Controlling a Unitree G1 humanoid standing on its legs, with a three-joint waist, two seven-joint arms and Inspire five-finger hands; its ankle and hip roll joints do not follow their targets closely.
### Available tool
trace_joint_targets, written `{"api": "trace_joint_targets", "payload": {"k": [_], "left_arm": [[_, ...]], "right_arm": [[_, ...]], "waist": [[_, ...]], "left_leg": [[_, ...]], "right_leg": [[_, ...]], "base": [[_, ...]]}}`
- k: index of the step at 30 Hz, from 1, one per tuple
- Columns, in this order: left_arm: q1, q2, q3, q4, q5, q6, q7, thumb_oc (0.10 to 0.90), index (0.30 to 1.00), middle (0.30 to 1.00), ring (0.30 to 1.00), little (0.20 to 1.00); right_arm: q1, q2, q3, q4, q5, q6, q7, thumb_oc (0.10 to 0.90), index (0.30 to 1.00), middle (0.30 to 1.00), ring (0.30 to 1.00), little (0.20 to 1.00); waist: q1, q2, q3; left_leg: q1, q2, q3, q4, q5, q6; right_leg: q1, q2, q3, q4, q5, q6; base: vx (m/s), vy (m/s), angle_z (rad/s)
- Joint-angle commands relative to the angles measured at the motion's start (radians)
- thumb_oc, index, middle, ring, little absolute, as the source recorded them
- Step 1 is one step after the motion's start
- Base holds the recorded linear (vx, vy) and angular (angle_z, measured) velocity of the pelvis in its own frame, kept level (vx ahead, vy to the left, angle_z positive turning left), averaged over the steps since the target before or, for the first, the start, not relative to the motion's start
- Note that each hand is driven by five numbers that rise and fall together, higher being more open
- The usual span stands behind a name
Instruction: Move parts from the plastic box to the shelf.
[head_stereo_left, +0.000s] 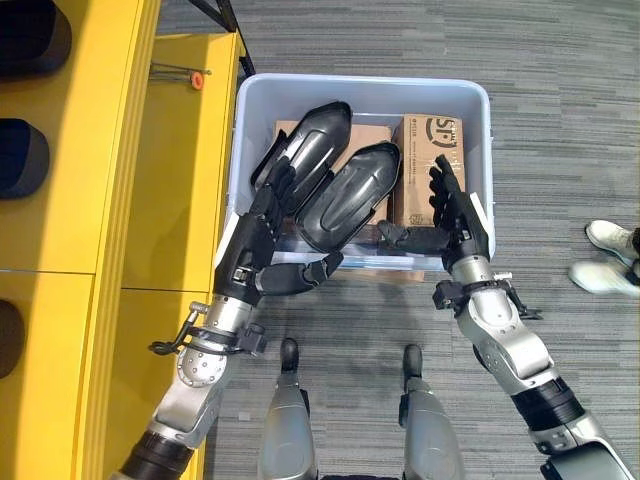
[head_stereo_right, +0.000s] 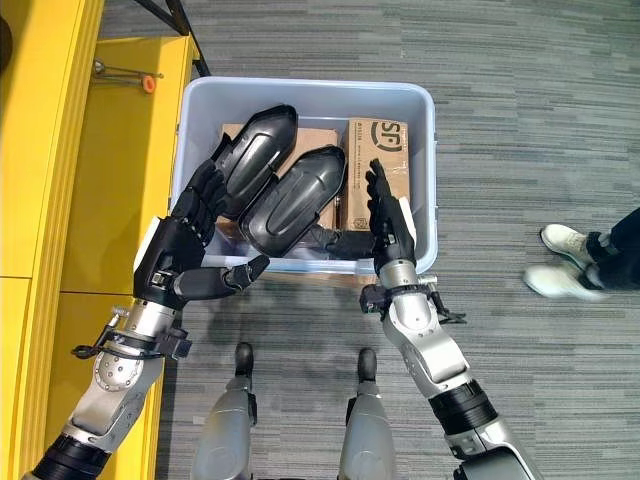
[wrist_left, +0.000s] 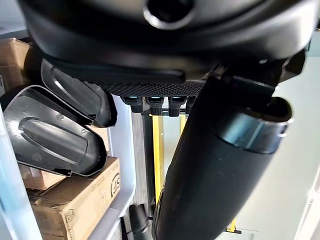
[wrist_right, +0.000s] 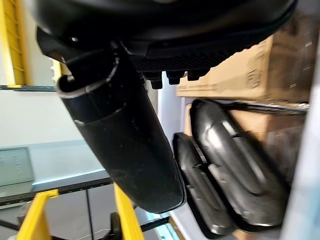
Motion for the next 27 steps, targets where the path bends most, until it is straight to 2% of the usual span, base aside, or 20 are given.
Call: {"api": "trace_joint_targets", "payload": {"k": [1, 4, 10, 16, 20, 24, 27], "left_arm": [[-0.072, -0.018, 0.011, -0.162, -0.001, -0.070, -0.024, 0.900, 1.000, 1.000, 1.000, 1.000], [-0.072, -0.019, 0.022, -0.163, -0.014, -0.065, -0.036, 0.900, 1.000, 1.000, 1.000, 1.000], [-0.066, -0.015, 0.032, -0.161, -0.024, -0.060, -0.051, 0.900, 1.000, 1.000, 1.000, 1.000], [-0.072, -0.009, 0.025, -0.165, -0.022, -0.063, -0.059, 0.900, 1.000, 1.000, 1.000, 1.000], [-0.078, -0.001, 0.019, -0.162, -0.016, -0.061, -0.065, 0.900, 1.000, 1.000, 1.000, 1.000], [-0.081, 0.003, 0.015, -0.168, -0.010, -0.056, -0.063, 0.900, 1.000, 1.000, 1.000, 1.000], [-0.081, -0.001, 0.016, -0.171, 0.004, -0.055, -0.044, 0.900, 1.000, 1.000, 1.000, 1.000]], "right_arm": [[-0.203, -0.004, -0.031, -0.113, -0.072, -0.056, 0.016, 0.900, 1.000, 1.000, 1.000, 1.000], [-0.281, -0.006, -0.008, -0.138, -0.055, 0.017, 0.044, 0.900, 1.000, 1.000, 1.000, 1.000], [-0.306, 0.005, 0.038, -0.137, -0.001, 0.099, 0.066, 0.900, 1.000, 1.000, 1.000, 1.000], [-0.292, 0.061, 0.093, -0.053, 0.142, 0.100, 0.104, 0.900, 1.000, 1.000, 1.000, 1.000], [-0.308, 0.093, 0.082, 0.055, 0.195, 0.079, 0.031, 0.900, 1.000, 1.000, 1.000, 1.000], [-0.309, 0.097, 0.045, 0.104, 0.219, 0.052, 0.011, 0.900, 1.000, 1.000, 1.000, 1.000], [-0.299, 0.104, 0.029, 0.115, 0.173, 0.048, 0.005, 0.900, 1.000, 1.000, 1.000, 1.000]], "waist": [[0.026, 0.019, -0.015], [0.040, 0.030, -0.012], [0.054, 0.041, -0.012], [0.073, 0.050, -0.012], [0.089, 0.056, -0.012], [0.094, 0.059, -0.012], [0.091, 0.063, -0.012]], "left_leg": [[-0.067, -0.066, -0.013, -0.004, -0.004, 0.091], [-0.087, -0.075, -0.017, -0.005, 0.001, 0.094], [-0.127, -0.087, -0.020, -0.004, 0.009, 0.101], [-0.209, -0.104, -0.024, 0.014, 0.017, 0.113], [-0.267, -0.120, -0.030, 0.028, 0.023, 0.121], [-0.307, -0.128, -0.035, 0.034, 0.025, 0.124], [-0.334, -0.133, -0.031, 0.035, 0.027, 0.127]], "right_leg": [[0.005, 0.001, -0.091, 0.061, -0.100, -0.085], [-0.012, -0.004, -0.093, 0.067, -0.100, -0.083], [-0.048, -0.011, -0.092, 0.074, -0.097, -0.080], [-0.114, -0.019, -0.094, 0.089, -0.094, -0.074], [-0.157, -0.021, -0.097, 0.099, -0.095, -0.074], [-0.184, -0.024, -0.099, 0.096, -0.090, -0.070], [-0.215, -0.024, -0.092, 0.100, -0.087, -0.068]], "base": [[-0.02, 0.019, 0.04], [0.00, 0.023, 0.00], [-0.01, 0.018, 0.03], [-0.02, 0.008, 0.07], [-0.03, -0.015, 0.10], [-0.01, -0.003, 0.02], [-0.02, 0.022, 0.03]]}}
